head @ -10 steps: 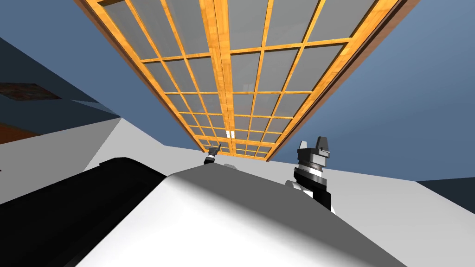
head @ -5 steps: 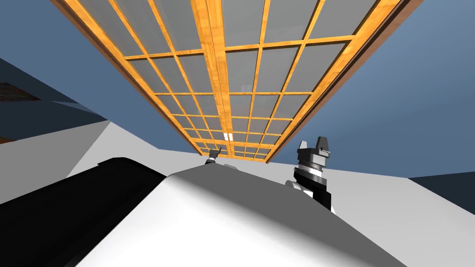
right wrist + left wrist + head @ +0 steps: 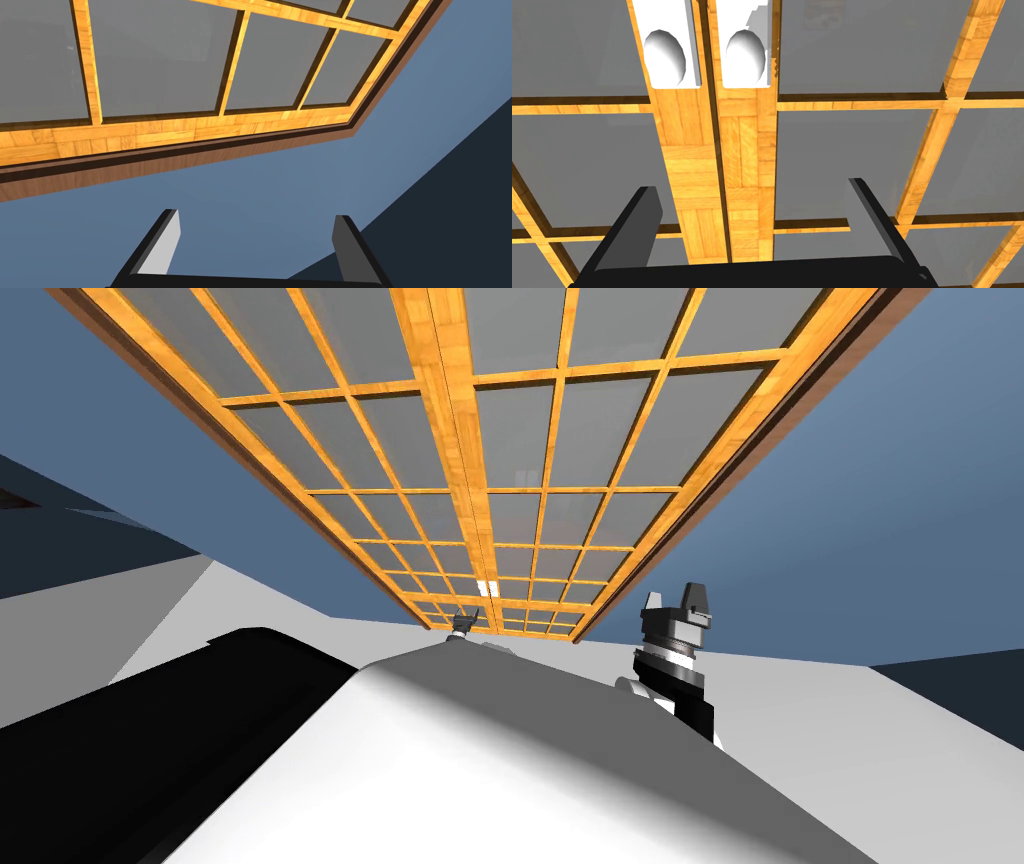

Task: Pull the door open

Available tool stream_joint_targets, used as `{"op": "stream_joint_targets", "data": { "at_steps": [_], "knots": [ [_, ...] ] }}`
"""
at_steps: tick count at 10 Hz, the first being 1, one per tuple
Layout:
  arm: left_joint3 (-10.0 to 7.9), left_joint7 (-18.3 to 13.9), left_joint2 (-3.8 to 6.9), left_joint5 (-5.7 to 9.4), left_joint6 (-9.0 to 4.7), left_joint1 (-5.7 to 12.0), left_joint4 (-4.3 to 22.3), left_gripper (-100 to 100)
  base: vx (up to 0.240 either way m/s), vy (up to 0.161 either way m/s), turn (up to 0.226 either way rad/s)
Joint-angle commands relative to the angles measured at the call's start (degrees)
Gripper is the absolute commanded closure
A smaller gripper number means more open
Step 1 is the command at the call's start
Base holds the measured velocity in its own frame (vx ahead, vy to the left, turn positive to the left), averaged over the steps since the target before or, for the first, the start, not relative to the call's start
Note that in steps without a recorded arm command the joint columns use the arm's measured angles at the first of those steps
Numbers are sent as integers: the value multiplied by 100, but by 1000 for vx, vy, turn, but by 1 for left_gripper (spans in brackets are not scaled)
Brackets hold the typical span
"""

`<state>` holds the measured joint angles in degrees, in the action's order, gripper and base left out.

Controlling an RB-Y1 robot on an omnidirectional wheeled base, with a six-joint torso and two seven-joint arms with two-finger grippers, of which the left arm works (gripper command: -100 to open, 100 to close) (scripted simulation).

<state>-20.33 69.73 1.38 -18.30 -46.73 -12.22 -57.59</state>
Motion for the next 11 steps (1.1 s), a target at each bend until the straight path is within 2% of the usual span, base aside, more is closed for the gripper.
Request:
{"op": "stream_joint_targets", "data": {
  "at_steps": [1, 2, 3, 4, 5, 8, 11],
  "knots": [
    [-33, 114, -13, -23, -56, 37, 158, -100, 128, 28, -35],
    [-52, 189, -33, -41, -85, 66, 252, -100, 130, 19, -50],
    [-40, 134, -18, -30, -60, 49, 193, -100, 60, 8, -11],
    [-108, 155, 79, 6, -57, -10, 266, -100, -91, 36, 58],
    [-126, 158, 102, 17, -53, -22, 280, -100, -159, 35, 26],
    [-292, 187, 290, 111, -20, -125, 410, -100, -181, 12, 23],
    [-545, 249, 480, 245, 32, -254, 596, -100, -190, 41, 20]
  ]
}}
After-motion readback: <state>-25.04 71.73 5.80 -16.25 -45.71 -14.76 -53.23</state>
